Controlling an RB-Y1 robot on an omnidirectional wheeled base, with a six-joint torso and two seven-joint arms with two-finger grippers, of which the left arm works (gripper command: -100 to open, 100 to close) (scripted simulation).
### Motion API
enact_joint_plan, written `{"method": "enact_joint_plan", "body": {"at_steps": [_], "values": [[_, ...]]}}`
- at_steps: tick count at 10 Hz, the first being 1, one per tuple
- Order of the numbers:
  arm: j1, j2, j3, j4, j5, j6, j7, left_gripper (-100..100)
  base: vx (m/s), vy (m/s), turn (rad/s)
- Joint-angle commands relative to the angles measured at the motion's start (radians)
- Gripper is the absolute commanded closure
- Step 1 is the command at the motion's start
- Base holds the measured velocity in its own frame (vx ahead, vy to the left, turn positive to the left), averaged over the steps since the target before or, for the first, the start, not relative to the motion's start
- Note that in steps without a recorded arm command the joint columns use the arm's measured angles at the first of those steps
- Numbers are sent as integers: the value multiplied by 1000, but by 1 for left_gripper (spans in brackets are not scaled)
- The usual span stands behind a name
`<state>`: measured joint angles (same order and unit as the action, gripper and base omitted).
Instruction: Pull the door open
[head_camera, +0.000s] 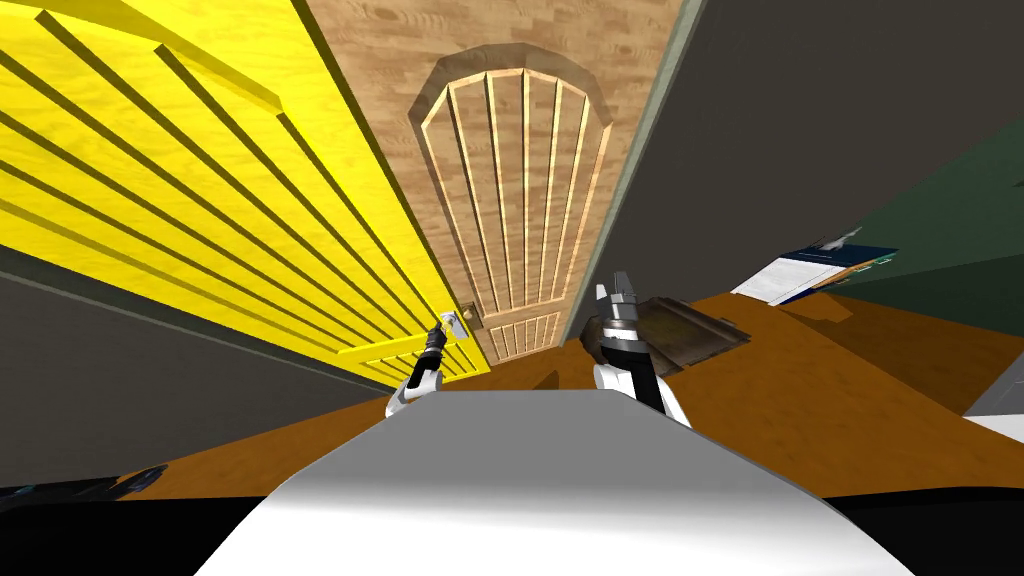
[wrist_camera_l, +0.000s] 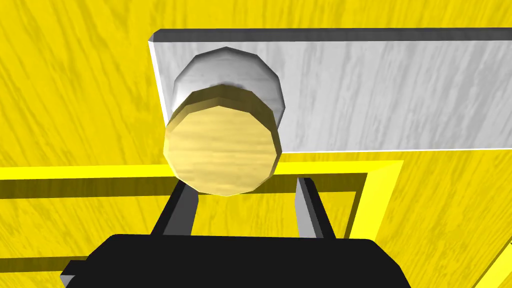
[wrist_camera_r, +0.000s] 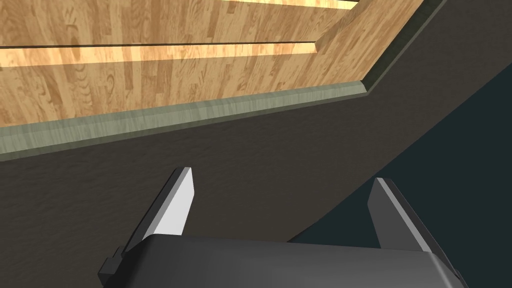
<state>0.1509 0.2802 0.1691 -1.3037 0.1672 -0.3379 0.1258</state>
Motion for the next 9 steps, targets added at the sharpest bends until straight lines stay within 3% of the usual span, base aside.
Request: {"method": "enact_joint_plan", "body": {"at_steps": [1, 5, 6, 9], "values": [[1, 1, 1, 1, 0, -1, 1, 100, -40, 13, 19], [1, 1, 1, 1, 0, -1, 1, 100, -19, 3, -4], [17, 8, 8, 0, 3, 1, 4, -100, -166, 16, 111], [27, 9, -8, -20, 4, 2, 10, -100, -204, 0, 10]]}}
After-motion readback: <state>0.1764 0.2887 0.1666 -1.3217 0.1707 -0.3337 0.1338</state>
